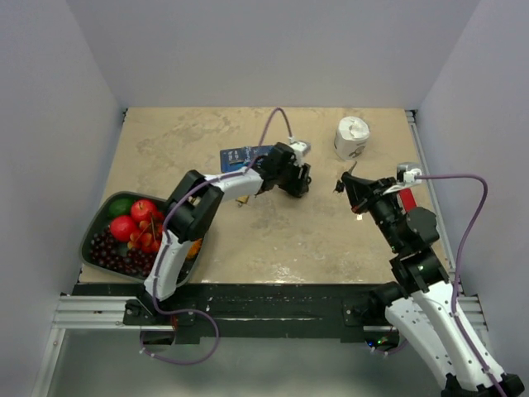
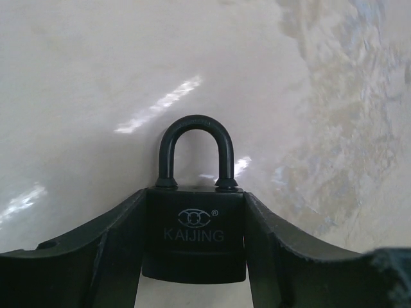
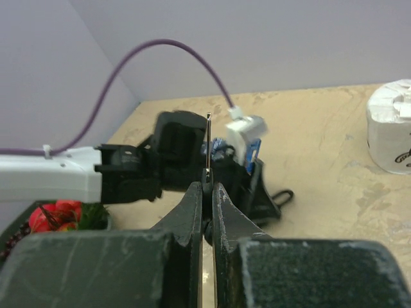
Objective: Unlock with the key
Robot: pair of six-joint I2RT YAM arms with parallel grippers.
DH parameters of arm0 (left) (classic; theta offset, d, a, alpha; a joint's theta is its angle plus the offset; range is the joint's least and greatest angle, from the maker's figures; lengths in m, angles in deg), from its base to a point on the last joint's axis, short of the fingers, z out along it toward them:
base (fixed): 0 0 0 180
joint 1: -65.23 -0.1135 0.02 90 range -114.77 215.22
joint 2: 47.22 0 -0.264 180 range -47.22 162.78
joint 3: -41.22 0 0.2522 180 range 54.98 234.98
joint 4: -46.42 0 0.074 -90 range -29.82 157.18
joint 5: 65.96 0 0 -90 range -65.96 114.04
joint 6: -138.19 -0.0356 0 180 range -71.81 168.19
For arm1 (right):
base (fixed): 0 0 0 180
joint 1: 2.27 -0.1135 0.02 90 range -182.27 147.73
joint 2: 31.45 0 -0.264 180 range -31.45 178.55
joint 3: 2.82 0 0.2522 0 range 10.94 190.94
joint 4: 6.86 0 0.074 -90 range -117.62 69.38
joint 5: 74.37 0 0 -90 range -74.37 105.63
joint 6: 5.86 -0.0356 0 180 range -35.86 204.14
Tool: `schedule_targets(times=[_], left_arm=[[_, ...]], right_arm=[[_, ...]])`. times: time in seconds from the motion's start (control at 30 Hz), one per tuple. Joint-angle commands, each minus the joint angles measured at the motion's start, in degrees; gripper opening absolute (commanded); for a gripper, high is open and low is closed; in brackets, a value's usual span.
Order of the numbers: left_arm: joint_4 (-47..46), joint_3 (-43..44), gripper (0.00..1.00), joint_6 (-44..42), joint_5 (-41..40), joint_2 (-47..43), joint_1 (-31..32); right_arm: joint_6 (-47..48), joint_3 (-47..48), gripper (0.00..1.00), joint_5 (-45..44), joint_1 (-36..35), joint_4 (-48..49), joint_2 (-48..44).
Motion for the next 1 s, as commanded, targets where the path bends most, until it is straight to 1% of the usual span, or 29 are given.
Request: schedule_targets(times=[0.0, 0.03, 0.07, 0.13, 0.17, 0.27, 0.4, 0.43, 0.5, 0.53, 0.57, 0.63, 0.67, 0.73, 0.77, 0.87, 0.9, 0.97], left_arm=[[-16.3, -10.0, 0.00, 20.2, 7.1, -9.0, -6.7], [-18.1, -11.6, 0.00, 25.0, 7.7, -9.8, -7.2], [-21.9, -14.9, 0.00, 27.3, 8.1, -11.9, -7.6], [-24.9, -18.0, 0.00, 33.0, 7.7, -14.0, -8.4], [-27.1, -20.8, 0.00, 34.3, 7.0, -16.1, -8.9], [-28.6, -25.1, 0.00, 37.5, 4.7, -20.5, -9.9], [-24.8, -26.9, 0.00, 35.9, 4.4, -25.7, -12.0], [-24.3, -28.6, 0.00, 35.0, 4.1, -27.1, -12.4], [-24.5, -31.5, 0.00, 34.1, 1.5, -31.8, -12.9], [-24.8, -34.6, 0.00, 34.0, 0.1, -35.3, -12.9], [-25.4, -36.1, 0.00, 33.9, -2.7, -37.0, -13.0], [-26.0, -40.2, 0.00, 33.8, -5.6, -41.4, -12.9], [-26.5, -41.2, 0.00, 33.7, -8.2, -42.8, -13.0], [-27.2, -43.1, 0.00, 33.1, -9.5, -45.3, -13.0], [-26.8, -42.9, 0.00, 32.4, -10.8, -45.9, -13.0], [-24.5, -41.9, 0.00, 30.2, -11.9, -47.1, -13.0], [-24.4, -42.1, 0.00, 30.0, -12.2, -47.5, -13.0], [-24.7, -43.2, 0.00, 30.1, -13.3, -48.8, -13.0]], right_arm=[[1.5, 1.4, 0.00, 2.2, -0.3, -0.2, 2.3], [1.8, 1.2, 0.00, 2.7, -0.2, 0.0, 3.1], [1.9, 0.9, 0.00, 3.1, -0.2, 0.6, 3.8], [1.0, 0.3, 0.00, 4.8, -0.4, 1.6, 6.6], [0.4, -0.5, 0.00, 5.3, -0.3, 3.3, 7.5], [-1.9, -1.3, 0.00, 8.1, -0.7, 6.6, 11.8], [-1.0, -0.1, 0.00, 6.8, -4.0, 6.0, 17.1], [-0.8, 0.0, 0.00, 5.9, -4.9, 6.3, 18.8], [-0.7, 0.1, 0.00, 4.7, -8.1, 7.1, 20.5], [-0.9, 0.5, 0.00, 4.0, -9.4, 8.1, 22.6], [-1.1, 0.7, 0.00, 3.0, -12.3, 9.0, 24.1], [-2.5, 0.9, 0.00, 3.3, -14.5, 12.1, 26.9], [-3.2, 1.4, 0.00, 4.6, -16.0, 13.3, 30.3], [-4.7, 2.2, 0.00, 6.2, -17.0, 16.1, 33.8], [-4.9, 3.5, 0.00, 6.7, -18.0, 16.5, 37.0], [-4.6, 7.5, 0.00, 7.3, -19.8, 16.2, 41.7], [-4.8, 8.5, 0.00, 8.7, -19.9, 16.3, 44.5], [-6.1, 10.4, 0.00, 10.1, -20.0, 17.6, 46.9]])
